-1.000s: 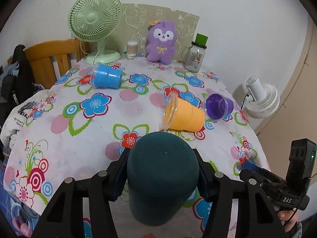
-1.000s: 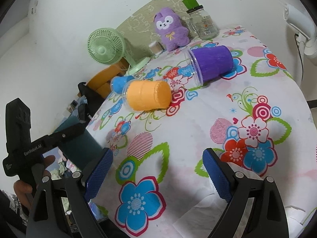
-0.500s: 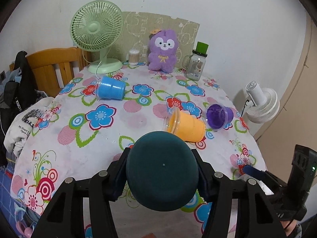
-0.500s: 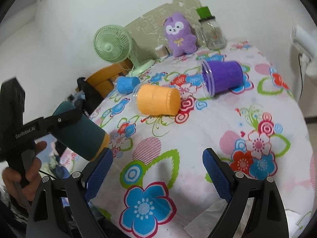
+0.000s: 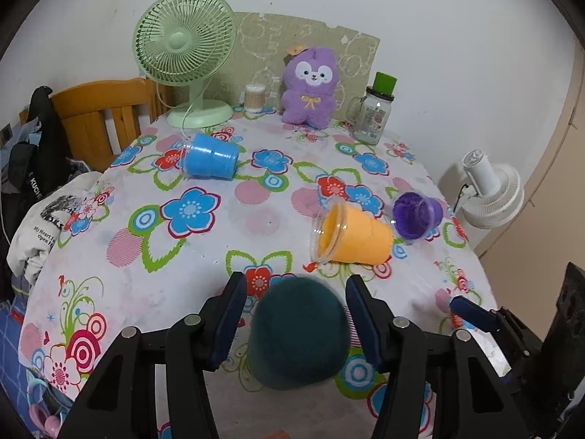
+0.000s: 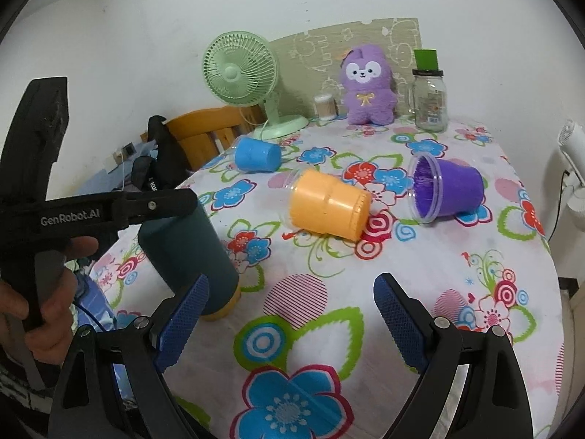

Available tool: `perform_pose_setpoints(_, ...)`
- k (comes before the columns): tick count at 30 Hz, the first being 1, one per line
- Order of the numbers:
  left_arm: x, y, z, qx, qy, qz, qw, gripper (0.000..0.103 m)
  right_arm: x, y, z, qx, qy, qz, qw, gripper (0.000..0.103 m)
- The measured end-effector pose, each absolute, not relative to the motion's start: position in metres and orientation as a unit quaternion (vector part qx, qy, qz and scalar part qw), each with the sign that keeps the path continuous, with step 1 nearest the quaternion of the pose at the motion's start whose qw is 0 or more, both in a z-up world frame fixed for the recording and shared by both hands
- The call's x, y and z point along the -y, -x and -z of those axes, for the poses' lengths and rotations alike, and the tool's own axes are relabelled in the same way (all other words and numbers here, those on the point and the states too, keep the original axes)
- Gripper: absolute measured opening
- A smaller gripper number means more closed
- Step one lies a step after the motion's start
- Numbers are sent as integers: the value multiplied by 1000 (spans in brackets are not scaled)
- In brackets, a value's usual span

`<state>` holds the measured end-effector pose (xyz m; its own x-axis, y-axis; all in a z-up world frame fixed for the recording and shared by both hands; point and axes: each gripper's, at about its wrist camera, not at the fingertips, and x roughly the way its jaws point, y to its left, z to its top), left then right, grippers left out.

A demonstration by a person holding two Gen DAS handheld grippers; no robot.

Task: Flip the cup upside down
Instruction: 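Lower the inverted teal cup onto the tablecloth with the left gripper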

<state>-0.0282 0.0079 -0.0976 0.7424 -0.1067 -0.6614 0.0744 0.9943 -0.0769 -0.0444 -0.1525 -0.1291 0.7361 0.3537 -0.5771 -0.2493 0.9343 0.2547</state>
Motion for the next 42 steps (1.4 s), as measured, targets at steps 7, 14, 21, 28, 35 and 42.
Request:
perform_pose_setpoints(7, -9, 25, 100, -361, 24, 54, 931, 58, 150, 41, 129, -326, -81, -165, 927, 93)
perform_pose_setpoints(14, -10, 26, 96, -353, 21, 50, 934, 73, 148, 39, 130, -326, -81, -166, 927, 93)
perform_pose_setpoints(21, -12, 27, 96, -353, 22, 50, 934, 73, 145, 39, 131, -328, -79, -165, 927, 93)
perform_pose_setpoints(28, -13, 28, 96, -356, 24, 51, 933, 73, 145, 38, 130, -329, -79, -164, 927, 93)
perform_pose_setpoints(35, -13, 30, 95, -353, 24, 50, 934, 78, 147, 40, 126, -322, -80, -159, 930, 93)
perform_pose_setpoints(42, -12, 39, 85, -335, 15, 48, 941, 87, 148, 42, 117, -315, -80, -144, 935, 93)
